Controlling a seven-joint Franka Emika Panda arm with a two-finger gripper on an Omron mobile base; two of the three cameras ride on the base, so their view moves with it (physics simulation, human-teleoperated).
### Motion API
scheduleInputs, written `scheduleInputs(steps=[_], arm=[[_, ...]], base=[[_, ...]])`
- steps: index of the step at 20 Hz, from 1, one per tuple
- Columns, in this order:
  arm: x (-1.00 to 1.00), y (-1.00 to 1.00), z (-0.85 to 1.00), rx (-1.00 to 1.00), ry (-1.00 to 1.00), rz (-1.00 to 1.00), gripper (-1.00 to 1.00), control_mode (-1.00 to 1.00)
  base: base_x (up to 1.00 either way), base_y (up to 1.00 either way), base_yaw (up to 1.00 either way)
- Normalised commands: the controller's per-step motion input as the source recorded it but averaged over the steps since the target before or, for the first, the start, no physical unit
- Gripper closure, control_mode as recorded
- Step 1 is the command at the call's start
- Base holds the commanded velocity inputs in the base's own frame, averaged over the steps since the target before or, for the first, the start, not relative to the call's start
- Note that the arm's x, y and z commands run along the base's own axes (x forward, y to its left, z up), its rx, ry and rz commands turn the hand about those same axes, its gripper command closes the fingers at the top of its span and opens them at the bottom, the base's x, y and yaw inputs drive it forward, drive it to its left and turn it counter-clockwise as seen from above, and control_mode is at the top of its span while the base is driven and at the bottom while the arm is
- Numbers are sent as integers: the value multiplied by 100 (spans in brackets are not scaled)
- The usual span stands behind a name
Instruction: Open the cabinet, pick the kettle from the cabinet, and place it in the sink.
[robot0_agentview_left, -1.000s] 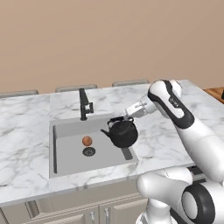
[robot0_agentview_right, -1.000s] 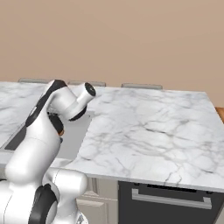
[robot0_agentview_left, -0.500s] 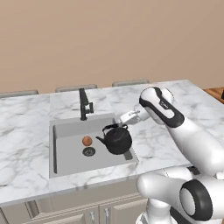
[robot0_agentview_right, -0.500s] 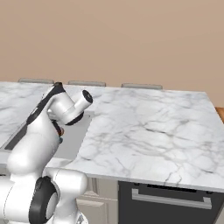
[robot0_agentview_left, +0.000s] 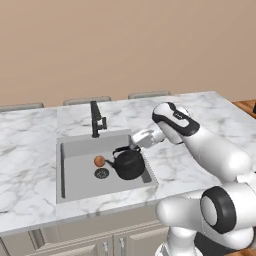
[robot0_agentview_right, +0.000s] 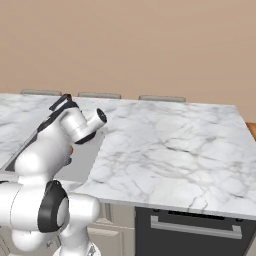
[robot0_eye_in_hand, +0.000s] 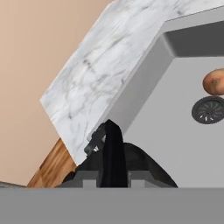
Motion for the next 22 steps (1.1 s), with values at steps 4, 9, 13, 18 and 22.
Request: scheduleInputs(steps=[4, 9, 13, 18, 22], arm=[[16, 21, -24, 4, 1, 1, 100, -100], [12, 26, -23, 0, 0, 2, 100, -100], [12, 20, -21, 0, 0, 5, 100, -100], [16, 20, -24, 0, 0, 5, 100, -100], [21, 13, -25, 0, 0, 9, 100, -100]], base=[[0, 0, 0], [0, 0, 0], [0, 0, 0], [0, 0, 0], [0, 0, 0]])
